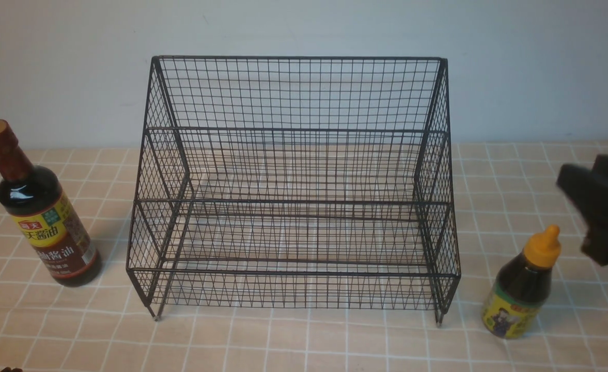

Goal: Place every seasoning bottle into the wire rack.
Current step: Use the right arm to grab the condiment bottle closest to it, then use the right arm to put the condiment bottle back on the shelf

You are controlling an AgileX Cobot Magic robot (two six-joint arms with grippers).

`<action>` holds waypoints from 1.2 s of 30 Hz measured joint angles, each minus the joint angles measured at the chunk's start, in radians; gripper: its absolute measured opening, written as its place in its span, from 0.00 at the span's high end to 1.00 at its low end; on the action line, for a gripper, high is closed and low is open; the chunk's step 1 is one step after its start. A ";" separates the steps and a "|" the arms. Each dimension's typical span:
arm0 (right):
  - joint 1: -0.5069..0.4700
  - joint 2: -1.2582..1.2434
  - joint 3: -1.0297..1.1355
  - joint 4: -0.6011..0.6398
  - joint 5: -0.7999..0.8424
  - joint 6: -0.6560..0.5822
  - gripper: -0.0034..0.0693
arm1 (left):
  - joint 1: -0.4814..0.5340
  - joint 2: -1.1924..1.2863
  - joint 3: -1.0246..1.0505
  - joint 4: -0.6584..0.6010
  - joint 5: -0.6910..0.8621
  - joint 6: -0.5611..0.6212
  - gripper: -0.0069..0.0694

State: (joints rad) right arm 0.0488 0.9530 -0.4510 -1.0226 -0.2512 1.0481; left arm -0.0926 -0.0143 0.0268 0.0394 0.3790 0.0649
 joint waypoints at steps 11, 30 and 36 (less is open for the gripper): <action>0.000 0.236 -0.002 -0.020 0.009 0.007 0.17 | 0.000 0.000 0.000 0.000 0.000 0.000 0.92; 0.000 0.213 -0.089 -0.213 0.068 0.156 0.51 | 0.000 0.000 0.000 0.000 0.000 0.000 0.92; 0.000 0.086 -0.230 -0.540 -0.032 0.471 0.51 | 0.000 0.000 0.000 0.000 0.000 0.000 0.92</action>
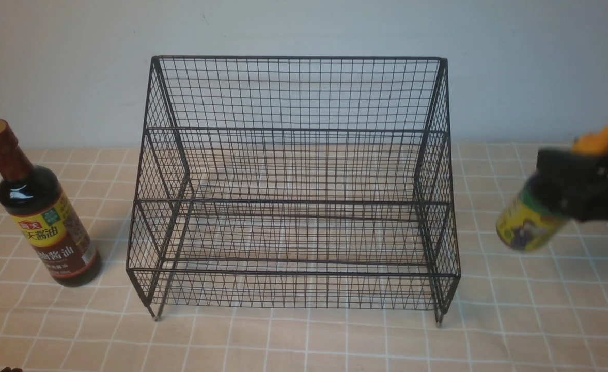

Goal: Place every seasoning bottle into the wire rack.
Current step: Use the right arm to put the condiment bottle back on the shelf

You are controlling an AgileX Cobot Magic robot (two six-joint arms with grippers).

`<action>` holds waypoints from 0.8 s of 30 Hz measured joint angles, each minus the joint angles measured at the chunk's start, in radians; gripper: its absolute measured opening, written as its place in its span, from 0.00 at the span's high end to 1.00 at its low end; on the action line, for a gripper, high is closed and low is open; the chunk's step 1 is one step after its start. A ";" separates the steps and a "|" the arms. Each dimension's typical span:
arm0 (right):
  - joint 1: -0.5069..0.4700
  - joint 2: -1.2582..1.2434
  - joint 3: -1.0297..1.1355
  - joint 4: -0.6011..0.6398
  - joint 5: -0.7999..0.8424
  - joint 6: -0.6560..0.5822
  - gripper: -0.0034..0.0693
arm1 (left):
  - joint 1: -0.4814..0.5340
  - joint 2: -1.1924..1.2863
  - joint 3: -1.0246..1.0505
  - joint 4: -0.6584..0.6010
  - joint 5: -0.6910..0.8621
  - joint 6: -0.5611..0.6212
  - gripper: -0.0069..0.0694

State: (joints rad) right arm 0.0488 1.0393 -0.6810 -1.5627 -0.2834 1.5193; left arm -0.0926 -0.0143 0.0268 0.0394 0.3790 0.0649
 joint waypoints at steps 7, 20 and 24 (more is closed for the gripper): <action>0.000 -0.018 -0.148 -0.201 -0.300 0.264 0.51 | 0.000 0.000 0.000 0.000 0.000 0.000 0.92; 0.160 0.067 -0.173 -0.201 -0.315 0.229 0.51 | 0.000 0.000 0.000 0.000 0.000 0.000 0.92; 0.279 0.118 -0.173 -0.201 -0.116 0.207 0.51 | 0.000 0.000 0.000 0.000 0.000 0.000 0.92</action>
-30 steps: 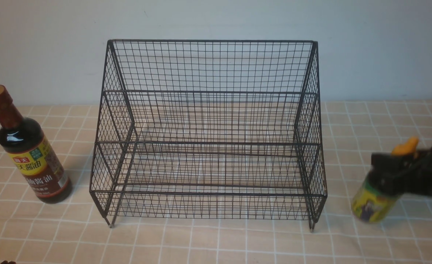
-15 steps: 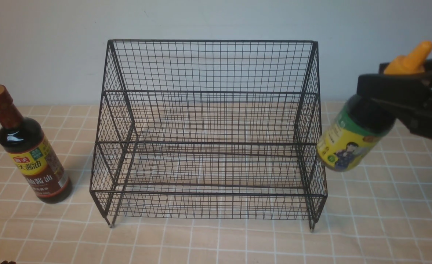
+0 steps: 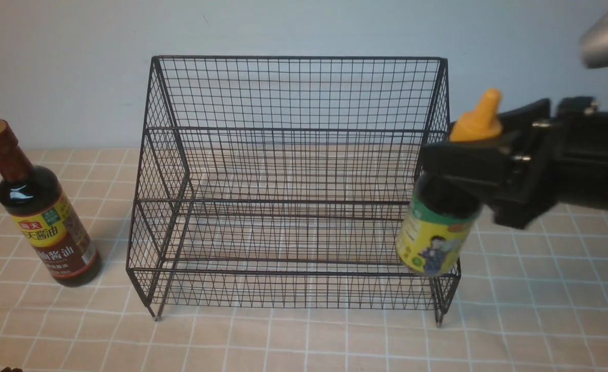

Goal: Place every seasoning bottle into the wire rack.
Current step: Use the right arm to put the condiment bottle back on the shelf, then use the left arm to grab the condiment bottle closest to it

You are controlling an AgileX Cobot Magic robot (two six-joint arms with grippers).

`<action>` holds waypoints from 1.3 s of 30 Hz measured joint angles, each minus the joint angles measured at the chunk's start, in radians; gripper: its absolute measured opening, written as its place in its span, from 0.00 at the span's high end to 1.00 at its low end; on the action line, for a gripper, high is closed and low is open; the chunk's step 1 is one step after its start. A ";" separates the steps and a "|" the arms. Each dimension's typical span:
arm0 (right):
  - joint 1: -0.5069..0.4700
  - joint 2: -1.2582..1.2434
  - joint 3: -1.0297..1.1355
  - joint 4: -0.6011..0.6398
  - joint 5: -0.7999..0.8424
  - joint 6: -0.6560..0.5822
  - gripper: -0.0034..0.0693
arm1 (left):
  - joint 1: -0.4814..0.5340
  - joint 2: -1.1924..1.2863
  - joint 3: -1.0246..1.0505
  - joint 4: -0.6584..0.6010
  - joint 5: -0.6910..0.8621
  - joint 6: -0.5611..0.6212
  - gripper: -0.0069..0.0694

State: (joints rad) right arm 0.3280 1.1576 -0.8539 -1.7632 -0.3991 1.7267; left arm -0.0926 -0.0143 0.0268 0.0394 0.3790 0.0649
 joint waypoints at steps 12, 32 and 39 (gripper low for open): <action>0.112 0.205 0.000 0.018 0.251 -0.010 0.51 | 0.000 0.000 0.000 0.000 0.000 0.000 0.92; 0.114 0.318 -0.012 0.013 0.188 0.118 0.30 | 0.000 0.000 0.000 0.000 0.000 0.000 0.92; 0.114 0.181 -0.012 0.013 0.185 0.120 0.26 | 0.000 0.000 0.000 0.000 0.000 0.000 0.92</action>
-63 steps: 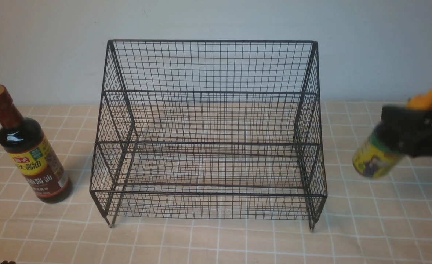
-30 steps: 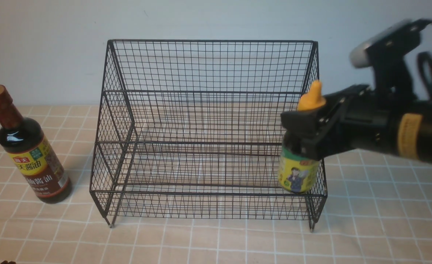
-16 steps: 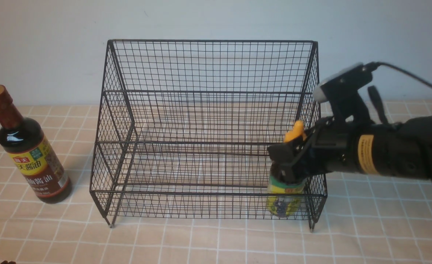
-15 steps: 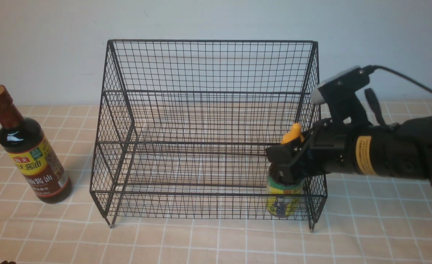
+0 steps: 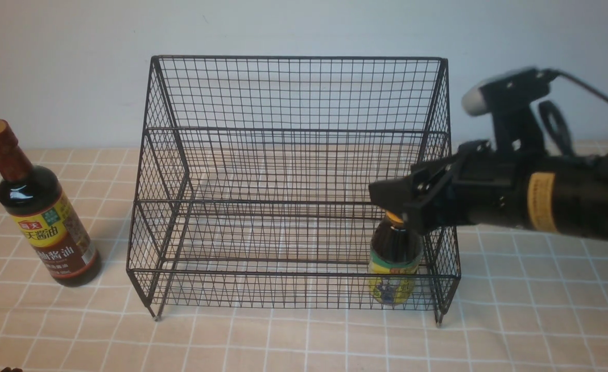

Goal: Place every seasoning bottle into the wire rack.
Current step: Use the left arm to grab the condiment bottle closest to it

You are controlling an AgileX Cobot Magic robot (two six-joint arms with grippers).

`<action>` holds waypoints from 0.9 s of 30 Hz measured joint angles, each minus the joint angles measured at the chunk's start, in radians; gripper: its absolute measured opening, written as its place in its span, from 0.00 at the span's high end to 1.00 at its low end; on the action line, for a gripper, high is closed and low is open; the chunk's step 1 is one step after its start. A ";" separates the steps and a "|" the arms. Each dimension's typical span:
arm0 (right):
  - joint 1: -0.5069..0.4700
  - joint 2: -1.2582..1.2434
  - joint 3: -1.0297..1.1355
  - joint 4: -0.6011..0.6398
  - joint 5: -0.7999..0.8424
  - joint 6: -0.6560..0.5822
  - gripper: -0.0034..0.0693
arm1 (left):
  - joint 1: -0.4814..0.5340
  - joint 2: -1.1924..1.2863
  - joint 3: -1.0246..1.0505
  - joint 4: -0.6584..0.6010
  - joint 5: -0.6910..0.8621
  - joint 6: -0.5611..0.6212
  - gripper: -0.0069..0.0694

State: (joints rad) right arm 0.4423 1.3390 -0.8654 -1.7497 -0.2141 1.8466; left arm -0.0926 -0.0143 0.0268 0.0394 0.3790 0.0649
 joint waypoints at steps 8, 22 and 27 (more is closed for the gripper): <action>0.000 -0.155 0.001 -0.002 0.112 -0.157 0.39 | 0.000 0.000 0.000 0.000 0.000 0.000 0.92; 0.000 -0.237 0.001 0.452 0.799 -0.954 0.97 | 0.000 0.000 0.000 0.000 0.000 0.000 0.92; 0.000 -0.239 0.001 1.102 0.872 -1.125 0.97 | 0.000 0.000 0.000 0.000 0.000 0.000 0.92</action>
State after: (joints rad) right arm 0.4423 1.0995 -0.8643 -0.6477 0.6583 0.7215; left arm -0.0926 -0.0143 0.0268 0.0394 0.3790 0.0649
